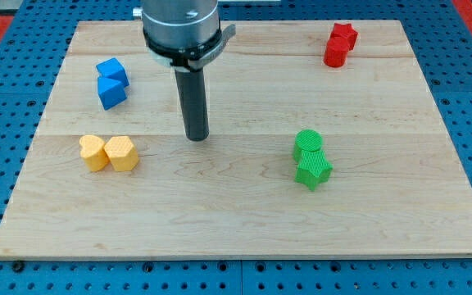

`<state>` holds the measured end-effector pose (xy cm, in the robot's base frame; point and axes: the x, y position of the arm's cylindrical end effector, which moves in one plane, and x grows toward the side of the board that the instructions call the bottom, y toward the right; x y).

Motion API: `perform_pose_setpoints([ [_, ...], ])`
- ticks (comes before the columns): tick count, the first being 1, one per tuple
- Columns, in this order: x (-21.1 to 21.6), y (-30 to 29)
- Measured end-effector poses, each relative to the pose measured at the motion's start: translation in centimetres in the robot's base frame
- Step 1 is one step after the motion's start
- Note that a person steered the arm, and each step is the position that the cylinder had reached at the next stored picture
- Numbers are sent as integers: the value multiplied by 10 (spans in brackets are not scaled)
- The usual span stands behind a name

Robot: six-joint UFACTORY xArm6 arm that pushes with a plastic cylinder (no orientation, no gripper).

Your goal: Separate the green circle and green star from each other

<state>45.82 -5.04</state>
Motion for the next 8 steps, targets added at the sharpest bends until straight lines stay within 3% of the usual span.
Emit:
perform_pose_setpoints([
  [2, 92, 36],
  [5, 33, 178],
  [7, 40, 117],
  [8, -1, 178],
])
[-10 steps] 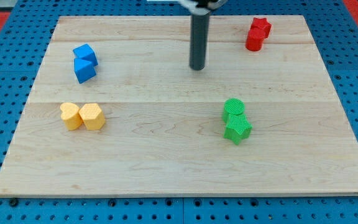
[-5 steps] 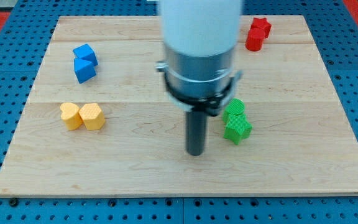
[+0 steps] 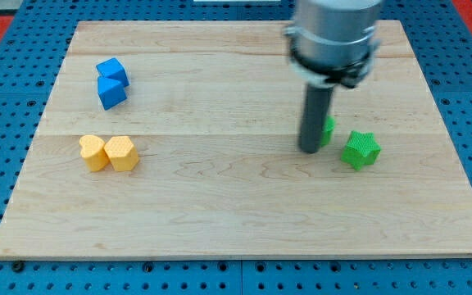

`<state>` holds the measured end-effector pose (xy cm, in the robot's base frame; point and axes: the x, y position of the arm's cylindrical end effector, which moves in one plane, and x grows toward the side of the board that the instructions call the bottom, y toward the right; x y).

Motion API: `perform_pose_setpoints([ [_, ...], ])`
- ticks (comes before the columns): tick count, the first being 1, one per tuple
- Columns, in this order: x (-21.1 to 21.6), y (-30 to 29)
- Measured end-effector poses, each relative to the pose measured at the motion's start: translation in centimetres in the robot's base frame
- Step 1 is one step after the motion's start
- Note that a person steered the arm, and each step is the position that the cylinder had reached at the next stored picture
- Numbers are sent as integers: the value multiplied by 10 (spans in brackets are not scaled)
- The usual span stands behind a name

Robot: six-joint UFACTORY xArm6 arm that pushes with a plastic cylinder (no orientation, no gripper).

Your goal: Separate the green circle and green star from each other

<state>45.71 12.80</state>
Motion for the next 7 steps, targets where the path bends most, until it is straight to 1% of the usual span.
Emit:
perform_pose_setpoints([
  [1, -28, 47],
  [2, -33, 27],
  [3, 7, -27],
  [4, 77, -26],
  [5, 106, -15],
  [7, 120, -19],
])
